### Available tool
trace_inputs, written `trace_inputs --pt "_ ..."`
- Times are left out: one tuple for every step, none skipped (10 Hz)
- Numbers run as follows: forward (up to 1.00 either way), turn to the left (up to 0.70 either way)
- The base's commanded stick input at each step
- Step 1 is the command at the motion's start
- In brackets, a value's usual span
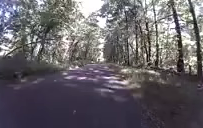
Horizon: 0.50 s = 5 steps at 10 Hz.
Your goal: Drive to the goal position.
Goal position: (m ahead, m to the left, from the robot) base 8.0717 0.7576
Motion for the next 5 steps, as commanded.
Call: trace_inputs --pt "0.45 0.00" --pt "0.45 0.00" --pt "0.45 0.00" --pt "0.45 0.05" --pt "0.45 0.27"
